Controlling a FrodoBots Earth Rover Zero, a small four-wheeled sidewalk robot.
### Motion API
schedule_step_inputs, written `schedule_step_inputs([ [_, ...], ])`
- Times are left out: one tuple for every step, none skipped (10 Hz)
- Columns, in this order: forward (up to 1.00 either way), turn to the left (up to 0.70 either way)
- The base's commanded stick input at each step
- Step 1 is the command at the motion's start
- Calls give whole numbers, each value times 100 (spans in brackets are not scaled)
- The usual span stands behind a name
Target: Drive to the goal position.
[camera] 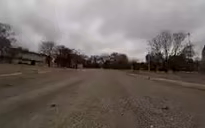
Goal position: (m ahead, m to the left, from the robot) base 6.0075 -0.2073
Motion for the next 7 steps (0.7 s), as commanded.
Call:
schedule_step_inputs([
  [70, -1],
  [70, -1],
  [70, -1],
  [70, -1],
  [70, -1],
  [70, -3],
  [70, -12],
])
